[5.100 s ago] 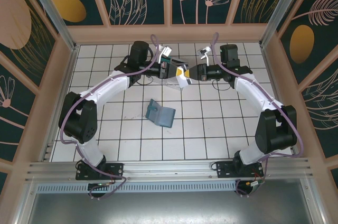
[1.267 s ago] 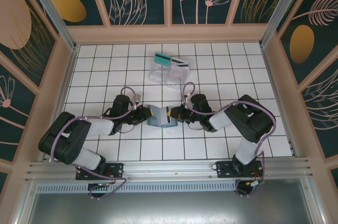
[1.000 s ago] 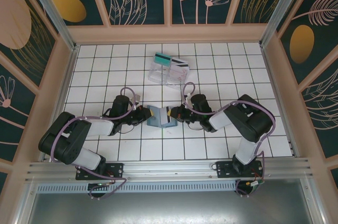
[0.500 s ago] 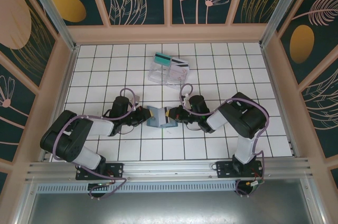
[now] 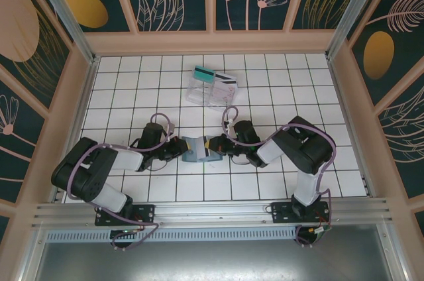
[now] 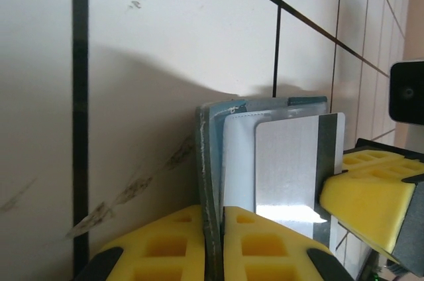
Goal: Put the credit cards into the card holder
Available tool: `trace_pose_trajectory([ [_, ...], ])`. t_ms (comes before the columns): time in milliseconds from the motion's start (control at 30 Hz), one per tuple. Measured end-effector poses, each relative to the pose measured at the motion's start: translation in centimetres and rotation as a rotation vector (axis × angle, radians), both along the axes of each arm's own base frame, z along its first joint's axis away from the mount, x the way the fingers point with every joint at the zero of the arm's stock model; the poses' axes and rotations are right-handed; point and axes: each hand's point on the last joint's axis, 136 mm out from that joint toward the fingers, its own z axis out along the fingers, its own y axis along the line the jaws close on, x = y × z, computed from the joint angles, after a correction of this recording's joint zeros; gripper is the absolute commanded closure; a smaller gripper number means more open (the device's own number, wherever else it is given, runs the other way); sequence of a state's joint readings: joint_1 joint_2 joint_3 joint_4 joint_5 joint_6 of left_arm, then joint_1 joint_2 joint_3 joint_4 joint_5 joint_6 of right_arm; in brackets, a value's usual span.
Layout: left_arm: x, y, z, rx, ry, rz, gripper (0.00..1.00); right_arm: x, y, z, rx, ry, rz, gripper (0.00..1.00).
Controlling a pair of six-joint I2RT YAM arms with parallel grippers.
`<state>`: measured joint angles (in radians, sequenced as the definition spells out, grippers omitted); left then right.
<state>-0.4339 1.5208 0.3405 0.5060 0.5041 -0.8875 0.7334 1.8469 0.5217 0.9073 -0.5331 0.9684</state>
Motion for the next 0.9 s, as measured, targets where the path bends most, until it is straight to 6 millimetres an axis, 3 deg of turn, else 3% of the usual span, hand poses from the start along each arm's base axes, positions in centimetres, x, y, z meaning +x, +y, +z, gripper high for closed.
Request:
trace_pose_trajectory([
  [333,0.0,0.2,0.1,0.015,-0.009,-0.001,0.78,0.7,-0.4,-0.2,-0.125,-0.045,-0.016,1.00],
  [400,0.0,0.1,0.2,0.011,-0.010,-0.004,0.79,0.8,-0.1,-0.2,-0.143,-0.049,-0.014,1.00],
  [633,0.0,0.3,-0.1,0.028,-0.009,-0.001,0.99,1.0,0.3,-0.3,-0.190,-0.069,-0.010,1.00],
  [900,0.0,0.4,-0.1,0.029,-0.008,0.002,1.00,1.5,-0.3,0.1,-0.245,-0.097,-0.026,1.00],
])
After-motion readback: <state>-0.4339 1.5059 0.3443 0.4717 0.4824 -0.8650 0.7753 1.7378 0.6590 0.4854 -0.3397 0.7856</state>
